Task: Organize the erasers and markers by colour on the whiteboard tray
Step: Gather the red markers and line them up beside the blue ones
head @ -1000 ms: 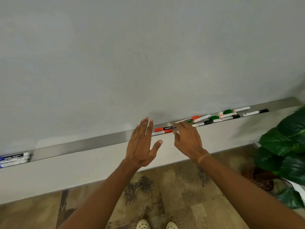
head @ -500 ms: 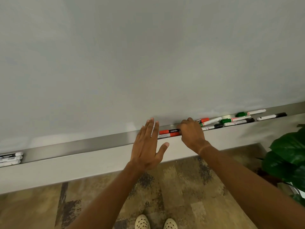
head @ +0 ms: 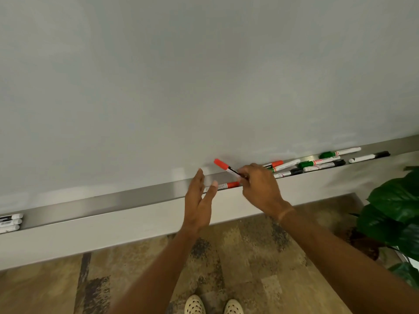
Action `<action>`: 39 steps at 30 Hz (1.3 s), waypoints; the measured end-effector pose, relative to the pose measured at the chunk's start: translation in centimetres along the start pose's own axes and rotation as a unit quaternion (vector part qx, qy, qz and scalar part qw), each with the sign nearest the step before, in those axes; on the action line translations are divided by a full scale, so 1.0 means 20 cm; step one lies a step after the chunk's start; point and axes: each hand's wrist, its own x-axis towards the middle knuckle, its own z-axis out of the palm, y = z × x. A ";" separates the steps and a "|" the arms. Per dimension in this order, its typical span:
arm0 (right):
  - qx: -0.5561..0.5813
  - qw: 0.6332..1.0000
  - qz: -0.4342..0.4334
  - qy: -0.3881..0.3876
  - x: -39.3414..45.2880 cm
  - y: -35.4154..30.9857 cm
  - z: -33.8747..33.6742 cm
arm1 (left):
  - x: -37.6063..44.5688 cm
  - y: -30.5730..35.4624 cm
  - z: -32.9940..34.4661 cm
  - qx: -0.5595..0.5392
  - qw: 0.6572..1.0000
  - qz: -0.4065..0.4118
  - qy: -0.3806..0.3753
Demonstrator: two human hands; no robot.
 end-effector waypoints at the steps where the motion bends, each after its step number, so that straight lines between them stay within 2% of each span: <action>1: 0.074 0.997 0.012 -0.014 -0.03 -0.04 -0.01 | 0.00 0.01 0.02 -0.067 0.997 -0.028 0.003; 4: 0.204 0.977 0.033 -0.062 -0.13 -0.15 -0.01 | 0.02 0.02 0.05 -0.179 0.981 -0.068 0.016; 7: 0.258 0.961 0.019 -0.095 -0.20 -0.22 0.03 | 0.04 0.04 0.07 -0.245 0.965 -0.090 0.009; 14: 0.237 0.964 -0.040 -0.110 -0.23 -0.29 0.09 | 0.03 0.07 0.05 -0.320 0.932 -0.167 0.011; 18: 0.216 0.967 -0.064 -0.121 -0.20 -0.27 0.06 | 0.04 0.03 -0.01 -0.342 0.924 -0.169 0.024; 22: 0.101 0.991 -0.025 -0.080 -0.06 -0.13 0.06 | 0.04 0.02 -0.09 -0.354 0.921 -0.155 0.045; 24: 0.000 0.993 -0.033 -0.109 0.00 -0.06 0.07 | 0.03 0.01 -0.12 -0.347 0.923 -0.154 0.055; 27: -0.139 0.973 -0.066 -0.171 0.06 -0.01 0.09 | 0.03 0.00 -0.14 -0.348 0.922 -0.156 0.064; 30: -0.191 0.958 -0.078 -0.200 0.08 0.01 0.10 | 0.04 0.00 -0.16 -0.356 0.918 -0.161 0.069; 36: -0.068 0.979 -0.029 -0.192 0.11 0.03 0.11 | 0.04 0.02 -0.19 -0.362 0.915 -0.165 0.066; 39: 0.030 0.984 -0.014 -0.175 0.12 0.02 0.04 | 0.05 0.04 -0.20 -0.351 0.921 -0.161 0.059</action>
